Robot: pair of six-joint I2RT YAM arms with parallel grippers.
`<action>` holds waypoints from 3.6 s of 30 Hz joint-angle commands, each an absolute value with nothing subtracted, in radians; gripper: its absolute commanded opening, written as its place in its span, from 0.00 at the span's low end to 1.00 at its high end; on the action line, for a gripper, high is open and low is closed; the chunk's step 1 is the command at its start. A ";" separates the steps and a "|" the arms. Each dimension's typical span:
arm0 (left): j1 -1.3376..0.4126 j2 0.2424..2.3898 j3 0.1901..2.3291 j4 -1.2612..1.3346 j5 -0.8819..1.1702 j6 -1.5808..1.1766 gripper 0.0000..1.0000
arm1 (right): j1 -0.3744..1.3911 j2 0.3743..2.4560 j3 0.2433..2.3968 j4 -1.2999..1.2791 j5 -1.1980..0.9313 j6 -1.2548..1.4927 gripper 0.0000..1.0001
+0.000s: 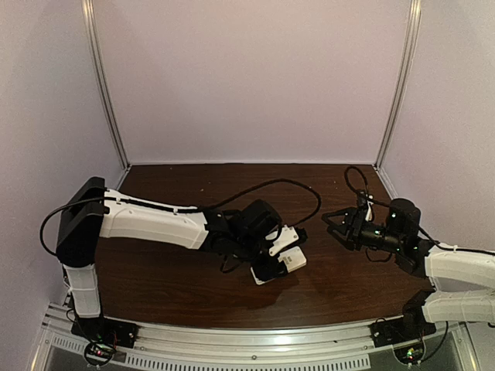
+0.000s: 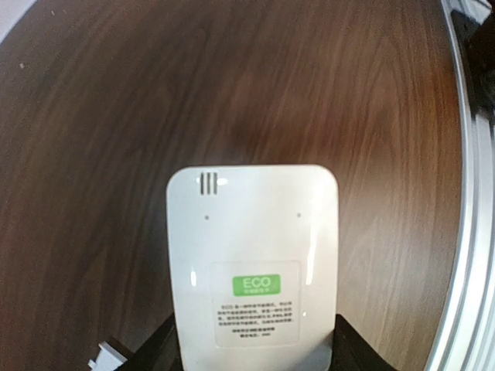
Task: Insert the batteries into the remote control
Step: Pass from the right arm to the left, then place the remote control without the battery cover at the center of the board, then pick up the battery cover from the center of the board, then pass from the left arm to the right
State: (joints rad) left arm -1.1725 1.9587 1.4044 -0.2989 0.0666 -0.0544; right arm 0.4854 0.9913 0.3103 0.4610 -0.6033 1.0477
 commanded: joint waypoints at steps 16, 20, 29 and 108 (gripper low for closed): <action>-1.130 2.018 1.349 -0.399 0.176 0.118 0.36 | 0.339 0.851 0.309 0.277 -0.607 0.923 0.99; -1.123 2.042 1.366 -0.395 0.166 0.117 0.36 | 0.316 0.816 0.333 0.210 -0.587 0.886 1.00; -1.121 2.092 1.414 -0.484 0.130 0.171 0.57 | 0.312 0.762 0.364 0.135 -0.506 0.832 1.00; -1.048 1.471 1.415 -0.079 1.334 -0.061 0.00 | 0.820 0.978 0.900 0.338 -1.086 0.310 0.51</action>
State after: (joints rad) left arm -1.0206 1.4857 1.4284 -0.1951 1.2621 0.0227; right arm 0.7486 0.9463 0.8356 0.3946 -1.0431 0.4095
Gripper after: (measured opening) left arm 0.007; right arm 0.530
